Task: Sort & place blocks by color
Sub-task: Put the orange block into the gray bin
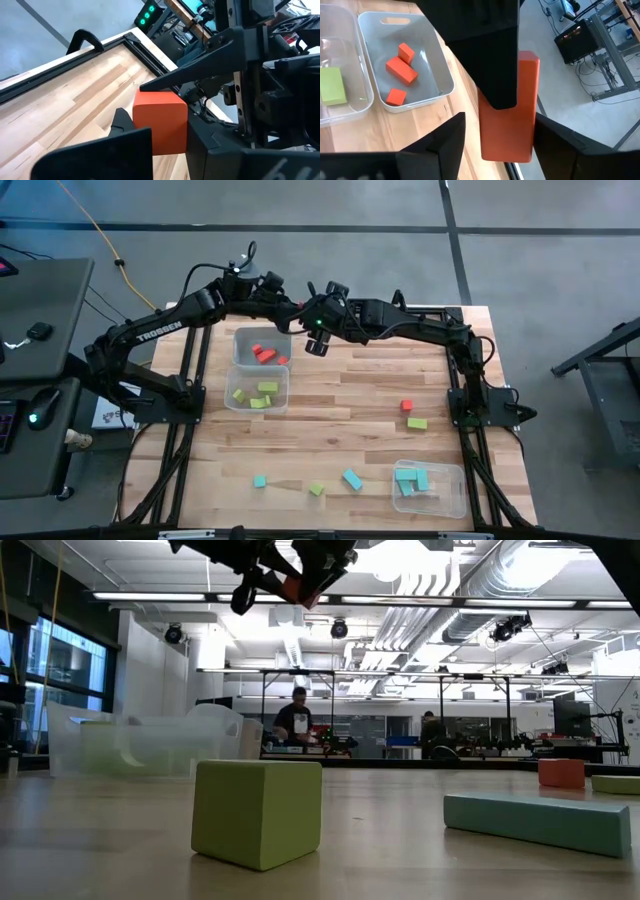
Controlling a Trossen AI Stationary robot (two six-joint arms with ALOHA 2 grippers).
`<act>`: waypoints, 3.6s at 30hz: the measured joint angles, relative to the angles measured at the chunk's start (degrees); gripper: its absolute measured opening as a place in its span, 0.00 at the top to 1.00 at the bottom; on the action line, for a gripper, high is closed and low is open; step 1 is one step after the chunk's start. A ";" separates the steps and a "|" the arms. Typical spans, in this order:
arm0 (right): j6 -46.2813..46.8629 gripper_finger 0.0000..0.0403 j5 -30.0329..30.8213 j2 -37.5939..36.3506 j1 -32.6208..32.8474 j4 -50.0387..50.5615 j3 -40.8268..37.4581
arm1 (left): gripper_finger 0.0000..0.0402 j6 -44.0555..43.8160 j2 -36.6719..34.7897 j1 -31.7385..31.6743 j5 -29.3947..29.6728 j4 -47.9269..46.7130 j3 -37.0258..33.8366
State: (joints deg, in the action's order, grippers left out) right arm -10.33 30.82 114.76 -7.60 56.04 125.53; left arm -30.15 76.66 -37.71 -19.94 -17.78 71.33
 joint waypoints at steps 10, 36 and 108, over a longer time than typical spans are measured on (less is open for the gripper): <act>0.03 0.47 1.50 0.00 0.55 1.57 0.05 | 0.94 2.74 0.00 -0.11 1.45 -0.94 0.00; 18.44 0.47 3.11 0.00 0.64 15.83 0.05 | 0.94 13.31 0.00 -3.96 4.61 -12.45 0.00; 27.04 0.48 -7.05 0.02 0.63 15.98 0.05 | 0.94 22.89 9.70 -2.40 19.26 -27.92 -6.69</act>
State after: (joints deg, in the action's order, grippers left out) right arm 16.71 23.77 114.78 -6.97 72.02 125.58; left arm -7.27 86.36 -40.12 -0.69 -45.69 64.64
